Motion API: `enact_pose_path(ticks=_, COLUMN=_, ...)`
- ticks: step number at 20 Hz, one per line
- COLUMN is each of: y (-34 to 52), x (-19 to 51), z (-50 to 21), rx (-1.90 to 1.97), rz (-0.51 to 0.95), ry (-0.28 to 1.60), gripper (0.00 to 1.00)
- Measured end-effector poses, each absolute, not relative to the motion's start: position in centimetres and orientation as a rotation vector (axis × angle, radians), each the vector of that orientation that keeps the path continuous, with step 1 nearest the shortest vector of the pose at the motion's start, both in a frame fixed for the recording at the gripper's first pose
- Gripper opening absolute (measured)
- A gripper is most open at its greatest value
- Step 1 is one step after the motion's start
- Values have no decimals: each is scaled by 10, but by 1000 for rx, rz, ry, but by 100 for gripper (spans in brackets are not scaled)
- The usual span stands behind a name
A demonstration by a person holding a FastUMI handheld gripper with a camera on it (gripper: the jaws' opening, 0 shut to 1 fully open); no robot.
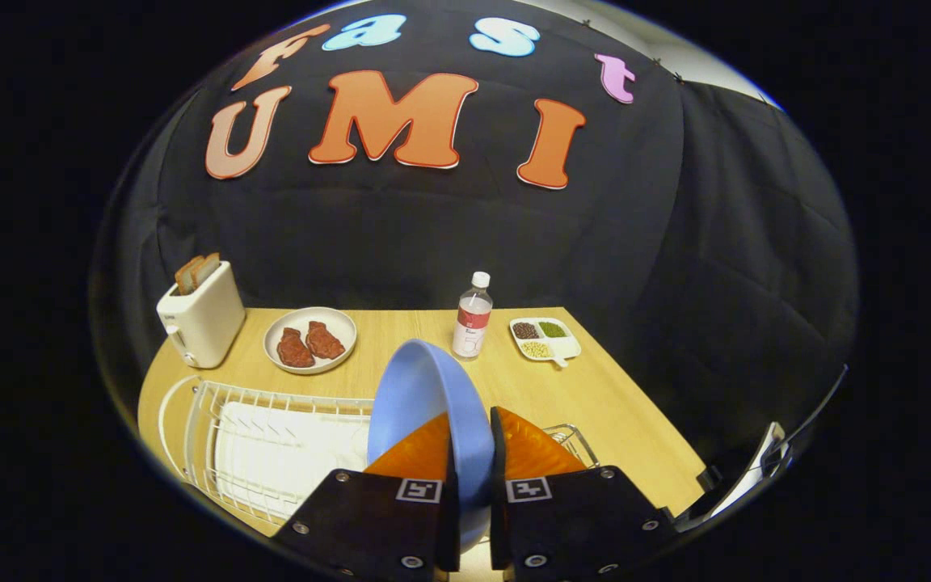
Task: Take the plate from the dish rack, then take the spoon from the basket and place it into the plate.
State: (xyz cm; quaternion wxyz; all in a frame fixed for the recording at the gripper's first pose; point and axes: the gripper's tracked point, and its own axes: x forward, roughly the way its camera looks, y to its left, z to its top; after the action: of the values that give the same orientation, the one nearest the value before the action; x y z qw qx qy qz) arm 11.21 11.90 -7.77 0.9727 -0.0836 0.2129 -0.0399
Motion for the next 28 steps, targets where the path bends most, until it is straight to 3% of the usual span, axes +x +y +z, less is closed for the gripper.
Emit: enact_pose_path(ticks=28, y=42, x=-69, z=-175, rx=265, rz=-18, ry=605, gripper=14)
